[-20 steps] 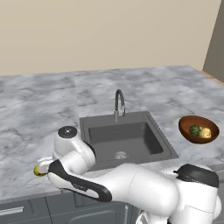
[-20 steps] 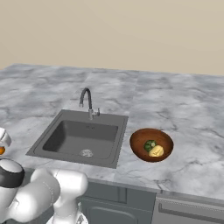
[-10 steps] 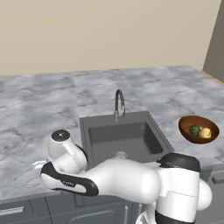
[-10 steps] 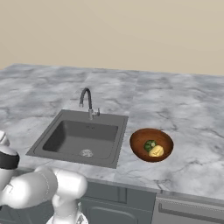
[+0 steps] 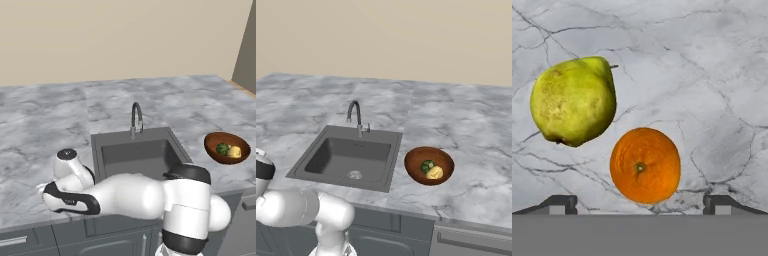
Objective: There is a mixed pile of frozen fruits and vegetables on the counter. Locate all the frozen vegetables and place the items in a bowl on the counter. Take all the frozen fruits and defrost them in a running sink.
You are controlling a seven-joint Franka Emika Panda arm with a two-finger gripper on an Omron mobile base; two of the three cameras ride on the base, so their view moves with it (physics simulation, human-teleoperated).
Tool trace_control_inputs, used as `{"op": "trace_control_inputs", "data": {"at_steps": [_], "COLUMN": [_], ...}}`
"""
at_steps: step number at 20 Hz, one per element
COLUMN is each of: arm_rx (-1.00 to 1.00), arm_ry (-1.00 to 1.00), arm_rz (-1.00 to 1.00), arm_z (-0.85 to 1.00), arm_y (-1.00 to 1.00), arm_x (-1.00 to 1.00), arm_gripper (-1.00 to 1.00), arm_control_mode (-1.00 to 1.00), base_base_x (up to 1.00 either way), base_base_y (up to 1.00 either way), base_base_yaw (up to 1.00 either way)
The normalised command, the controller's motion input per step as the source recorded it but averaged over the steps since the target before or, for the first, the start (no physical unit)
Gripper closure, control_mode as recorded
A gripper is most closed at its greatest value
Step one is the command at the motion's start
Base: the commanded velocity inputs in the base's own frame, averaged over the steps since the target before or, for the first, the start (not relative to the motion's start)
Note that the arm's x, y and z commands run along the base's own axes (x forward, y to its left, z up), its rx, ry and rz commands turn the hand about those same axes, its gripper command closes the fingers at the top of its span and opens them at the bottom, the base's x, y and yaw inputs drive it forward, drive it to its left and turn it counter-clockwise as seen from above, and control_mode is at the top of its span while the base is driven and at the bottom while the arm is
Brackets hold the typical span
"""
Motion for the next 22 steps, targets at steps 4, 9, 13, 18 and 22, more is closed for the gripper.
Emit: {"op": "trace_control_inputs", "data": {"at_steps": [4, 9, 13, 18, 22], "arm_rx": [0.0, 0.0, 0.0, -0.01, 0.0], "arm_ry": [0.03, 0.0, 0.01, 0.03, 0.0], "arm_rz": [0.0, 0.0, 0.0, 0.0, 0.0], "arm_z": [-0.34, -0.07, -0.22, -0.39, -0.09], "arm_y": [0.11, 0.0, 0.0, 0.05, 0.0], "arm_x": [0.02, 0.08, 0.07, 0.01, 0.03], "arm_gripper": [-1.0, -1.0, -1.0, 1.0, 1.0], "arm_control_mode": [-1.0, -1.0, -1.0, -1.0, -1.0], "base_base_x": [0.0, 0.0, 0.0, 0.0, 0.0], "base_base_y": [0.0, 0.0, 0.0, 0.0, 0.0], "base_base_yaw": [0.0, 0.0, 0.0, 0.0, 0.0]}}
